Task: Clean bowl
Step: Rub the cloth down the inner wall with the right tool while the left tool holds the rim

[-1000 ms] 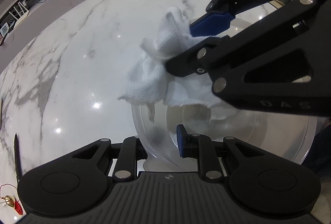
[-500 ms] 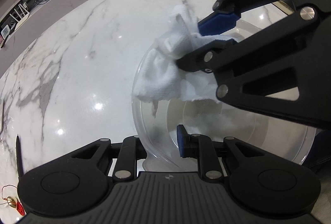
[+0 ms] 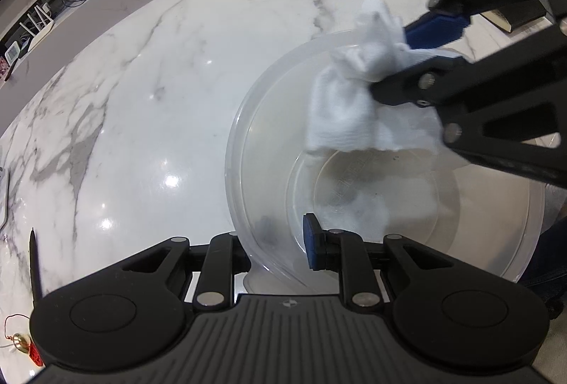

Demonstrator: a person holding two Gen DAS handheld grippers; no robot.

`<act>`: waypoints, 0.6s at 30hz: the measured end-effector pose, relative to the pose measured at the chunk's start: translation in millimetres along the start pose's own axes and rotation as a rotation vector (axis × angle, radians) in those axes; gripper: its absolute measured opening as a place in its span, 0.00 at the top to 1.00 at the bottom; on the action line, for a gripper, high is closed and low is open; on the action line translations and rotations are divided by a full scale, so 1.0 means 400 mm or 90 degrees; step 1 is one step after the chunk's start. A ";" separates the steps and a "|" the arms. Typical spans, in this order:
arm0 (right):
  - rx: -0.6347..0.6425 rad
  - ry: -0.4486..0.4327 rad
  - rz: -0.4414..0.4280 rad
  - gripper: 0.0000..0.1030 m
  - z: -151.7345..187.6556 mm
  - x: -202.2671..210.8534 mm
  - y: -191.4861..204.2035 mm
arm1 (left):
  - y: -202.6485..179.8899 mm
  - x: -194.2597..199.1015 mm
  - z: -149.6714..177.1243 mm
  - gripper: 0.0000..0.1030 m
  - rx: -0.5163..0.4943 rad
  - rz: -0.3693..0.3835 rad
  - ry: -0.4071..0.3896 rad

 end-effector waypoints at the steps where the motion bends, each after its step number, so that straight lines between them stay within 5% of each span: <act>1: 0.002 0.002 0.001 0.82 0.002 0.004 0.000 | 0.000 0.000 0.000 0.82 0.000 0.000 0.000; 18: 0.028 0.036 -0.009 0.82 0.048 0.066 0.024 | 0.001 -0.002 -0.003 0.82 0.004 0.003 0.001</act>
Point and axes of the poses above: each gripper's, at about its wrist camera, not at the fingertips, and x roughly against the way its jaws point, y to its left, z to its underside, the point moved 1 cm from there along -x, roughly the way its jaws point, and after that the axes turned 14 degrees about -y, right-handed, at the moved point
